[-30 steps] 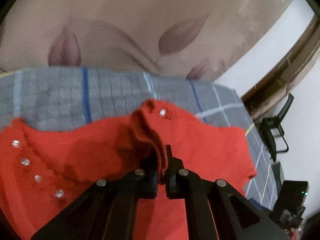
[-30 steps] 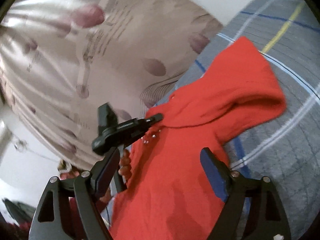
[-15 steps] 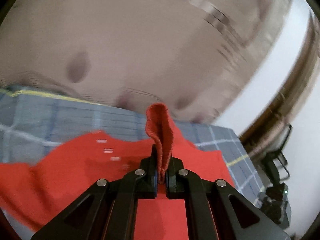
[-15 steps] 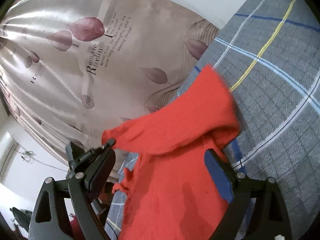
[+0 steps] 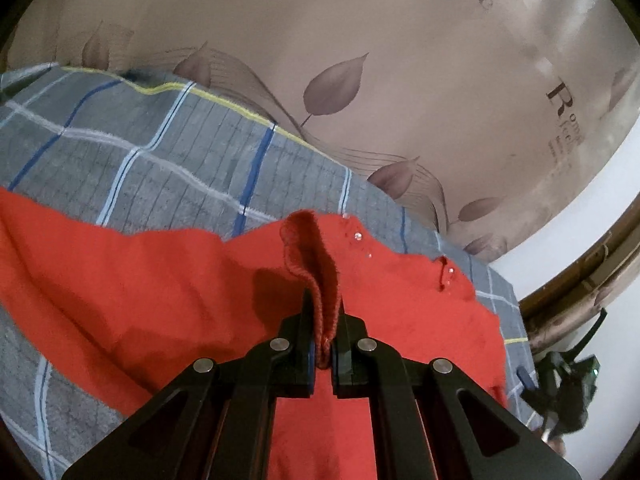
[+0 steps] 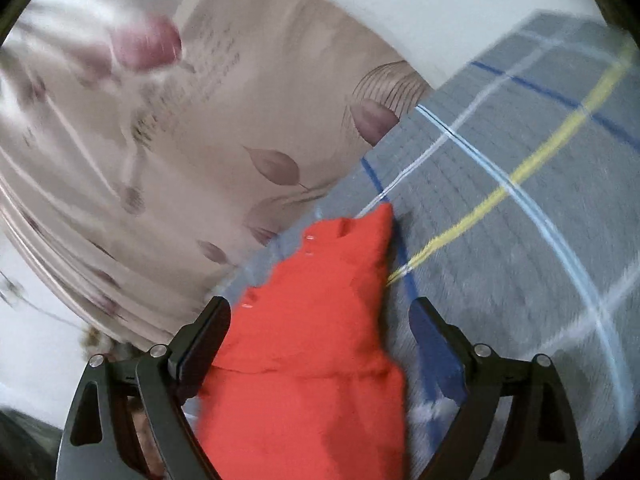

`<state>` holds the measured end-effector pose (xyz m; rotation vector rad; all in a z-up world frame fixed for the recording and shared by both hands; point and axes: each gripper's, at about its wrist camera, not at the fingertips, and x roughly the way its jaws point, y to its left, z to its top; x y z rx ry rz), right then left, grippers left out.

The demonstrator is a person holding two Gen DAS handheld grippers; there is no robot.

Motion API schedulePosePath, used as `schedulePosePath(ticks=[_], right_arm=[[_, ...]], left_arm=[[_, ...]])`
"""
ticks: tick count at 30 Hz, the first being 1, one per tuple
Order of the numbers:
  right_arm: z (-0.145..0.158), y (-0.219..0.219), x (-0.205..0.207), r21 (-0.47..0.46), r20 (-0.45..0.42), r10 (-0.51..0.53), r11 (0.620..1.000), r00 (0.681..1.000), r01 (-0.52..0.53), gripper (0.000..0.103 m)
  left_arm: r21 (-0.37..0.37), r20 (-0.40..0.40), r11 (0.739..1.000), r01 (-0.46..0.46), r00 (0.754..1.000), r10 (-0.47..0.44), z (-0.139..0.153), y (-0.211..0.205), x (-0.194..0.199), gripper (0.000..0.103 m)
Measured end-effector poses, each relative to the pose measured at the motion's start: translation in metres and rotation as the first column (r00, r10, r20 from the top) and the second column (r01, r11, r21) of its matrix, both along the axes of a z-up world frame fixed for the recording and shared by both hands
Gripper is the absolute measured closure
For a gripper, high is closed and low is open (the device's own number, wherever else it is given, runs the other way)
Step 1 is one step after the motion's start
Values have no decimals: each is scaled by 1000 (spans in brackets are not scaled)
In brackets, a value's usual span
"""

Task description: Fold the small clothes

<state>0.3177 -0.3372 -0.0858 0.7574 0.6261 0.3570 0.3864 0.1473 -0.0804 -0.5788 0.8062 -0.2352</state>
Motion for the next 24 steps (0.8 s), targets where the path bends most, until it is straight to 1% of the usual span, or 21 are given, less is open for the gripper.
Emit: schedulePosePath(ticks=[1,2,4,6,7,9,10,11,12,13,14,16,17,18,19,20,21,23,24], right_arm=[[1,5,9,-55,-23,5,998,1000,-6,15],[0,9,20,-103,-53,13,995,999,-19,18],[-3,15,38,-137,-85,37,989,996,-48,24],[-7,22,56,-177,-126,50,982,991,-72,26],[-9,24,64,-193,-140,50,978,989,-77,32],[-15,29,79,-201,-172,69,974,983,-103,56],[-20,31,86,-201,-202,78,972,976,-120,85],[-25,32,92,-200,-232,84,971,969,-132,90],[-24,32,94,-203,-233,85,970,969,-134,92],[-20,33,95,-235,-226,85,962,971,-139,94],[-12,35,94,-298,-212,75,945,974,-138,95],[1,31,92,-371,-188,61,920,980,-129,96],[7,28,93,-391,-188,63,910,980,-134,96],[9,25,93,-423,-191,53,896,980,-131,96],[9,25,95,-454,-199,45,881,979,-133,99],[6,25,97,-491,-216,36,859,976,-141,99],[1,23,99,-489,-231,42,859,972,-153,99],[-10,17,99,-397,-234,109,896,966,-197,97],[-11,15,97,-386,-222,101,904,970,-183,95]], left_arm=[[-17,-1,1000,-2,1000,2,1,1,-1,98],[-29,1,1000,-4,1000,4,3,3,-3,98],[-40,11,999,-2,1000,2,8,4,-5,98],[-31,18,1000,5,1000,-5,12,3,-7,98],[-30,17,1000,9,1000,-9,14,2,-6,98],[-31,11,999,13,1000,-13,13,1,-6,98],[-29,8,1000,11,1000,-11,13,1,-6,98],[-33,7,999,10,1000,-9,13,2,-6,98],[-40,6,999,9,1000,-9,13,2,-7,98],[-54,3,999,8,1000,-8,13,3,-8,98],[-65,1,998,10,1000,-10,13,3,-9,98],[-82,-4,996,21,1000,-22,13,-1,-11,98],[-68,-8,997,32,999,-32,13,-5,-12,98],[-35,-16,998,44,999,-45,11,-11,-13,98],[-4,-19,999,50,999,-51,9,-16,-13,98],[26,-21,998,51,999,-50,7,-20,-14,98],[43,-26,998,51,998,-50,4,-22,-14,98],[44,-45,998,38,998,-36,-6,-20,-14,98],[35,-50,999,31,998,-29,-9,-18,-14,98]])
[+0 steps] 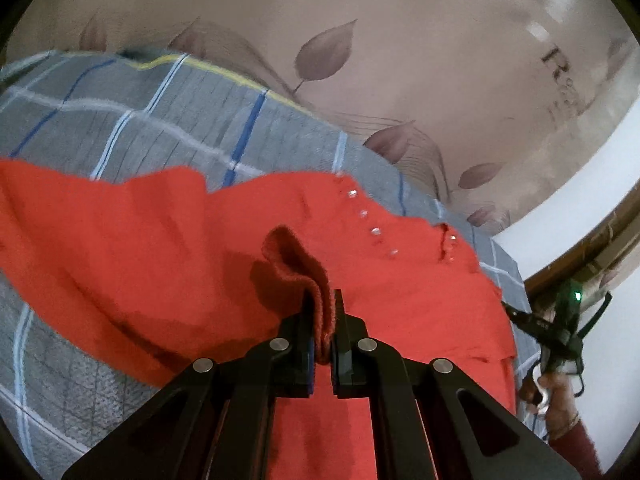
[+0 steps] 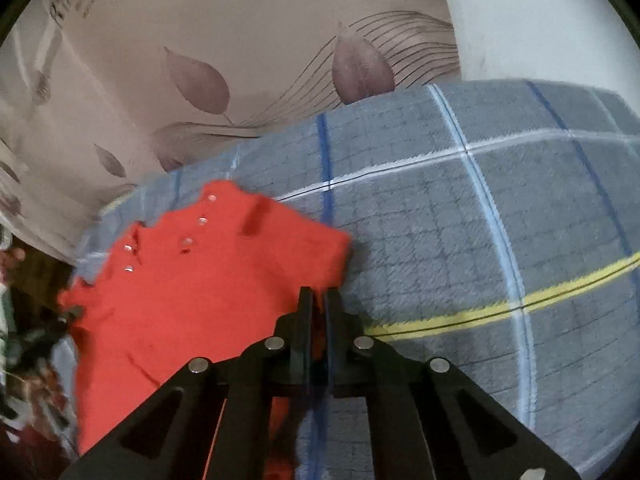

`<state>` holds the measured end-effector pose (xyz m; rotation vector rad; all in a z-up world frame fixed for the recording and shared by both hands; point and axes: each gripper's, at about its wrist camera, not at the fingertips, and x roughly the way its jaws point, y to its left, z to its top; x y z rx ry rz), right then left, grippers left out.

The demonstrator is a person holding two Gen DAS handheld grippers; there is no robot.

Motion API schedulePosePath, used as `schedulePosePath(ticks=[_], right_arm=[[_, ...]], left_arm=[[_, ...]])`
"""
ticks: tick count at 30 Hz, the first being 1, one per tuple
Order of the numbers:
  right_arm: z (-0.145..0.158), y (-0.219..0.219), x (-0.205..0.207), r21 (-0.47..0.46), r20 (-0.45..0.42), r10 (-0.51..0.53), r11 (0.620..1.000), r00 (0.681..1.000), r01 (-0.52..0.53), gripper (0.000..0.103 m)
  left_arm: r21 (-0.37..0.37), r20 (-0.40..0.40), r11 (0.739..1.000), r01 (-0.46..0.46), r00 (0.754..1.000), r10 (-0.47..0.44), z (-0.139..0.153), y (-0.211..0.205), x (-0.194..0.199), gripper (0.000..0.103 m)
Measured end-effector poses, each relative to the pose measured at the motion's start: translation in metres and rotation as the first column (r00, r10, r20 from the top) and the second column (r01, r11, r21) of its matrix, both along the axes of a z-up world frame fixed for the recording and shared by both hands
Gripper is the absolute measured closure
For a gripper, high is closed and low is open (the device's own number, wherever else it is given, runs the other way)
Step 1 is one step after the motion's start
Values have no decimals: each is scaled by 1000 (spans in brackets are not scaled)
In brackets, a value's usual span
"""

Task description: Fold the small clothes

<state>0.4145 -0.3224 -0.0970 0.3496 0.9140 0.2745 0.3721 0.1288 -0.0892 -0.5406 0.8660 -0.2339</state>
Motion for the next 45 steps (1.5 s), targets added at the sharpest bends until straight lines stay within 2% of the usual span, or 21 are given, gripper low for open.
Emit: schedulePosePath(ticks=[2,4,8,11,14,16,17,18,20,24,27,28,29,30,31,32,34,36,39,42,45], right_arm=[[1,-12,-8,76,31,-38,996,999,35,94],[6,-20,-20,98,52,-82,992,995,77,93],[18,-10,-51,142,124,-60,989,990,42,92],[18,26,-72,6,160,29,1000,987,-31,93],[-2,59,-76,-173,102,97,982,990,-78,92],[-4,63,-77,-207,107,95,976,990,-71,92],[-4,64,-77,-219,104,95,973,990,-70,92],[-7,64,-75,-230,91,93,971,991,-70,92],[-8,64,-74,-228,97,94,971,991,-70,89],[-8,64,-71,-216,97,100,973,990,-77,85],[-6,69,-71,-244,105,121,965,987,-92,70],[-6,72,-70,-260,108,129,961,986,-97,61],[-6,78,-71,-284,109,143,953,984,-107,48],[-6,82,-72,-304,108,155,946,982,-116,43],[-6,87,-72,-330,106,163,936,981,-119,36],[-6,90,-73,-351,104,163,929,981,-117,34],[-6,89,-73,-345,104,159,931,982,-114,34],[-5,83,-72,-315,102,144,943,984,-105,33],[-7,77,-69,-305,85,106,949,991,-76,29],[-8,76,-68,-298,81,104,952,991,-75,28],[-9,76,-68,-303,80,106,950,991,-77,26]], left_arm=[[-1,-8,1000,-15,1000,15,-4,4,0,98],[2,-10,1000,-12,1000,12,-3,8,1,98],[35,11,999,-1,1000,1,5,9,2,98],[51,13,999,5,1000,-6,7,9,4,98],[69,21,998,-6,1000,4,8,9,1,98],[156,45,988,-19,999,12,10,5,-2,95],[215,37,976,-32,999,25,9,3,-3,95],[241,21,970,-43,999,39,6,5,-2,96],[217,27,975,-49,999,44,4,10,-4,95],[268,110,959,-98,991,71,16,18,-13,94],[276,173,946,-170,977,125,30,36,-27,80],[278,193,936,-216,967,166,37,48,-35,64],[270,206,928,-257,957,205,42,61,-42,54],[244,219,922,-301,943,250,46,79,-50,34],[214,229,920,-328,933,279,49,93,-57,27],[158,230,921,-356,920,316,51,116,-65,27],[40,173,927,-372,917,360,48,159,-75,27],[-97,93,907,-409,904,418,38,214,-84,27],[-171,-9,868,-467,882,472,20,276,-91,27],[-209,-60,834,-511,858,511,7,321,-95,27],[-266,-100,806,-528,847,522,-4,349,-94,27]])
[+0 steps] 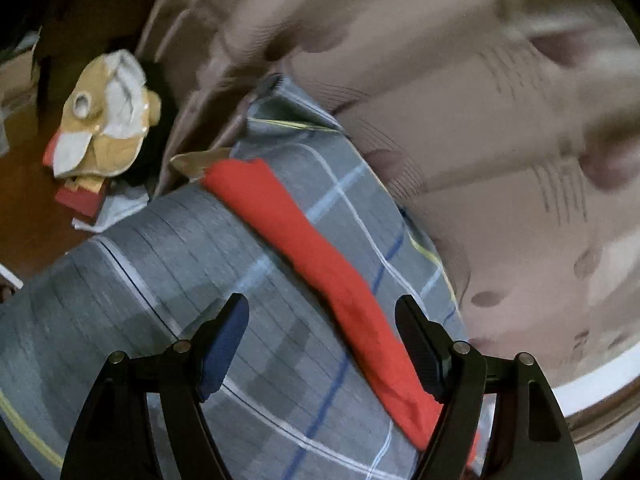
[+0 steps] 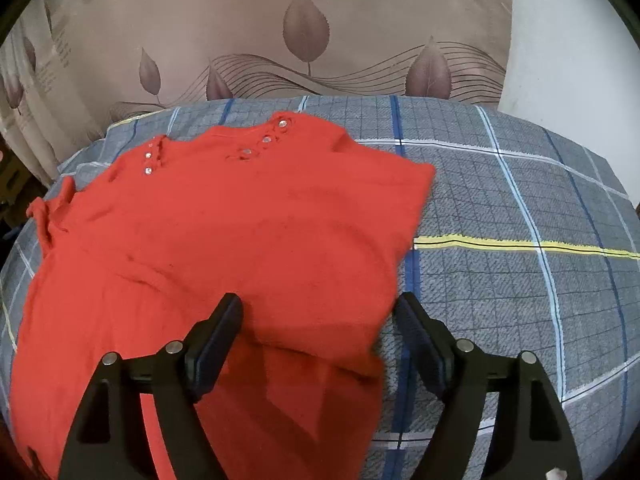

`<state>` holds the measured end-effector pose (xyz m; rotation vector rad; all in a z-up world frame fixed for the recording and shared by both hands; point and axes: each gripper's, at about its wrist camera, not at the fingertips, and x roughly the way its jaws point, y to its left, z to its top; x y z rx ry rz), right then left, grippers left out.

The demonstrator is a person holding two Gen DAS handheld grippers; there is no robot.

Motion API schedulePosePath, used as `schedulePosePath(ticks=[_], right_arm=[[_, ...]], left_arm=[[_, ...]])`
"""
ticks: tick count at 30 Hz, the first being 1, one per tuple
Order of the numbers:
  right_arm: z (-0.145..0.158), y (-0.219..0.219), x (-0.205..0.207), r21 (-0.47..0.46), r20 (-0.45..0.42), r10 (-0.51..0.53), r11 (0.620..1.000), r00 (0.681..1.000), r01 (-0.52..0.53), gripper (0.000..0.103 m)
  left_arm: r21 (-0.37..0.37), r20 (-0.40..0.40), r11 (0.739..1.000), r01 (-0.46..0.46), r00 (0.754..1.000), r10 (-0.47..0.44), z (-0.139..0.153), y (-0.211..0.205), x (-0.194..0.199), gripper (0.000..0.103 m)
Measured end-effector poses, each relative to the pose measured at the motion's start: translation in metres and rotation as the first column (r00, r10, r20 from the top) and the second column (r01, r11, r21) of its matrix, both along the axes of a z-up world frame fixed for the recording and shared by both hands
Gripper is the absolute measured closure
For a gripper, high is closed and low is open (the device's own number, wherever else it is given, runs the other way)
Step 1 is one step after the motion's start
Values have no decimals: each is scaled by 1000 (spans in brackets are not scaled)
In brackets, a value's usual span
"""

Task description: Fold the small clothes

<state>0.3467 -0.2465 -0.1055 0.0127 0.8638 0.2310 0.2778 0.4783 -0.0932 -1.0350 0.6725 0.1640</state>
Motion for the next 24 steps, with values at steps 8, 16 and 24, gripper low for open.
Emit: schedulePosePath(ticks=[8,16,24], right_arm=[[-2,-1,4,-28,-11,-38,999,999,37,13],[-2,1,4,-35,-12,-44,998,999,44,11],[-1,-1,2,-15,-6,-33,999,999,33,10]], left_arm=[[-12,-13,999,39,999,-39,-13,0,44,28],[201,30,978,56,998,-63,35,-36,52,98],[354,239,908,226,916,-321,172,-164,39,98]])
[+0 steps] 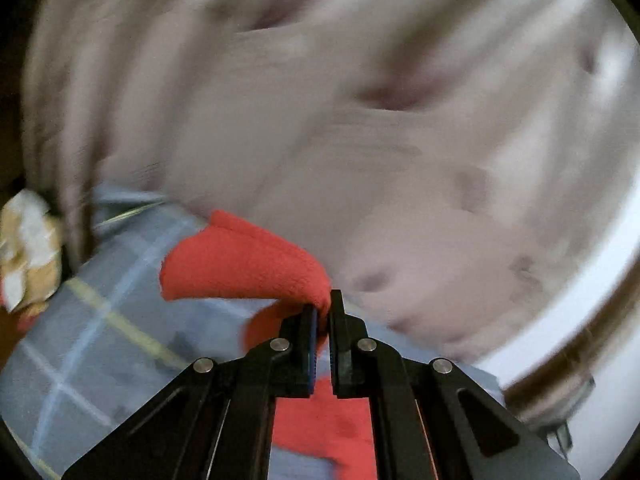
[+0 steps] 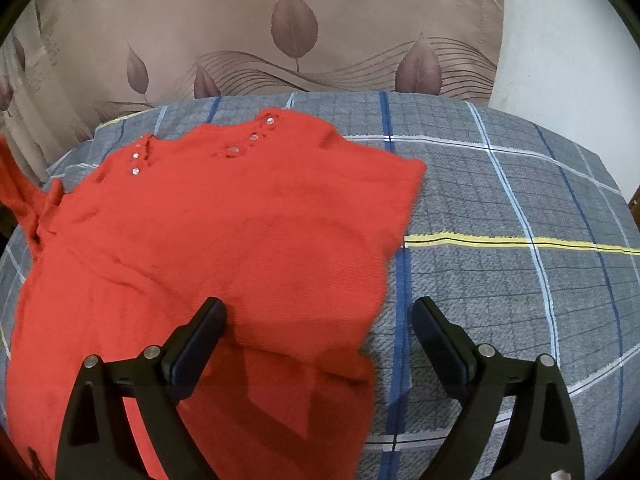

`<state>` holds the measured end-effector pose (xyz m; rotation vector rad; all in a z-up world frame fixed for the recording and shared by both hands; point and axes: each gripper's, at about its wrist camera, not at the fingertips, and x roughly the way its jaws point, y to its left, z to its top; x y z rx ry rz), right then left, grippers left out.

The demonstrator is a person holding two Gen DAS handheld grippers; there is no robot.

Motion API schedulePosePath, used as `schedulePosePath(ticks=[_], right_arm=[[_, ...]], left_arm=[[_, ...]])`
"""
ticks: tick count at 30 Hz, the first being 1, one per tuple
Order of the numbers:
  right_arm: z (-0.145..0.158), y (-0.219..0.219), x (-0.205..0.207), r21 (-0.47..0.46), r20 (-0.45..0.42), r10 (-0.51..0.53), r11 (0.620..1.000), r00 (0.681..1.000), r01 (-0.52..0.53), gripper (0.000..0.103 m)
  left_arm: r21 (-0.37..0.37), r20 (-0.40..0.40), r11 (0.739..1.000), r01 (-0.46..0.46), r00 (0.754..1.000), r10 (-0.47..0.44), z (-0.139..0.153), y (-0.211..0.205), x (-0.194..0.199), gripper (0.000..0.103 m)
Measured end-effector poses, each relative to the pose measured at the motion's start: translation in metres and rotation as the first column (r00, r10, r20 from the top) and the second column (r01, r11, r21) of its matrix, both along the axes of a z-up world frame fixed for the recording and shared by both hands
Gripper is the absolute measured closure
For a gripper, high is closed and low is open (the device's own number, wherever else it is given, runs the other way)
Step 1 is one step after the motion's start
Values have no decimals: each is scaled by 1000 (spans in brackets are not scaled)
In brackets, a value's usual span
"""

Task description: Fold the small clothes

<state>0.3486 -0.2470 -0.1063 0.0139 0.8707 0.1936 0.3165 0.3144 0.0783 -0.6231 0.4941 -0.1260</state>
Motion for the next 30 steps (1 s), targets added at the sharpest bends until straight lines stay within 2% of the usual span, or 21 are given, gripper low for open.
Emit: schedulePosePath(ticks=[2,4,7,8,10,12,13,14,15,16,18,19,21,22,24,25,27,28,30], right_arm=[[1,-1,-1,8,6,5,1000,1000,-5,10],[2,-1,-2,22,11,14,1000,1000,-14,10],[4,-5,-4,55,19,17,998,1000,-18,10],[5,-7,-5,71,25,17,997,1000,-18,10],[7,-12,-7,104,39,14,994,999,-18,10],[8,-15,-9,126,50,10,992,999,-17,10],[9,-17,-10,141,57,10,990,998,-18,10],[10,-19,-10,154,60,11,988,998,-20,10],[10,-20,-10,165,61,12,986,998,-22,10],[11,-22,-10,174,60,14,984,998,-25,10],[11,-23,-11,190,64,19,981,998,-31,10],[12,-24,-13,203,69,22,978,997,-36,10],[13,-28,-15,231,79,29,972,996,-47,9],[14,-30,-17,251,84,30,967,996,-50,9],[14,-38,-18,294,88,20,955,996,-46,8],[14,-44,-18,329,87,8,944,996,-36,8],[11,-62,-16,431,63,-19,902,998,-10,8],[8,-73,-14,500,47,-27,866,999,0,8],[-3,-100,-9,645,-1,-58,763,998,45,8]], left_arm=[[25,49,994,111,992,-112,29,-51,6,98],[64,87,975,213,972,-218,50,-104,13,98],[157,119,919,361,917,-380,69,-191,26,98],[196,122,894,404,894,-431,70,-222,30,98],[226,113,821,524,823,-556,62,-282,39,97],[248,91,758,603,764,-638,48,-329,44,91],[275,48,715,643,733,-678,35,-362,48,76],[299,5,694,654,727,-687,23,-383,51,54],[324,-39,686,652,733,-679,8,-403,55,47],[333,-56,683,650,737,-673,-2,-414,60,43],[358,-79,672,649,738,-671,-17,-424,60,41],[376,-89,678,632,752,-653,-23,-423,61,36],[388,-77,725,569,804,-590,-29,-409,61,25],[380,-64,746,547,820,-569,-30,-400,60,21],[317,-34,820,477,869,-493,-39,-366,47,14],[273,-30,848,454,885,-464,-48,-351,41,13],[166,-44,891,423,905,-422,-75,-318,25,13],[131,-62,901,413,911,-409,-90,-304,19,13],[87,-118,909,408,910,-398,-118,-280,10,13]])
